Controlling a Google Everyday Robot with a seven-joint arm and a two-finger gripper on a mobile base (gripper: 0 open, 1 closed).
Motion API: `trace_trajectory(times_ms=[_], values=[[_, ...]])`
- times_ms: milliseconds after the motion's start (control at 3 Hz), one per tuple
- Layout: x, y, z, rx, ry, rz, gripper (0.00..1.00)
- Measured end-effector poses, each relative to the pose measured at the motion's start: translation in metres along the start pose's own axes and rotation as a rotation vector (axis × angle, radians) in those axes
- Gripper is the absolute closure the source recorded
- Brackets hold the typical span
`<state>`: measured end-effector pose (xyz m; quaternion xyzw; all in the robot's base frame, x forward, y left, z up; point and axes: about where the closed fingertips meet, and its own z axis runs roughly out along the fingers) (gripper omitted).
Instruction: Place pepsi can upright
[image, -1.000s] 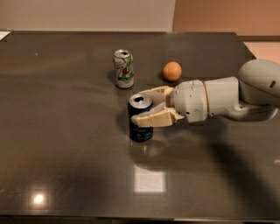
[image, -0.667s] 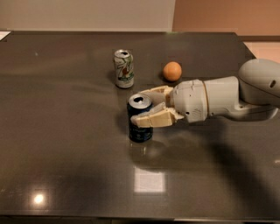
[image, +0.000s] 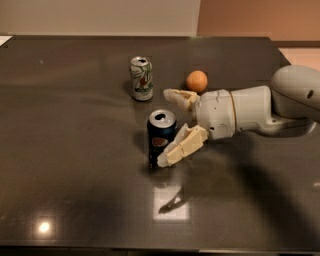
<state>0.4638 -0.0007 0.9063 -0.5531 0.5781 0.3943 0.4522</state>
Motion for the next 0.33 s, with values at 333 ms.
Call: trace_trajectory(times_ms=[333], values=[[-0.0001,0.0,0.0,0.0,0.0,0.0,0.0]])
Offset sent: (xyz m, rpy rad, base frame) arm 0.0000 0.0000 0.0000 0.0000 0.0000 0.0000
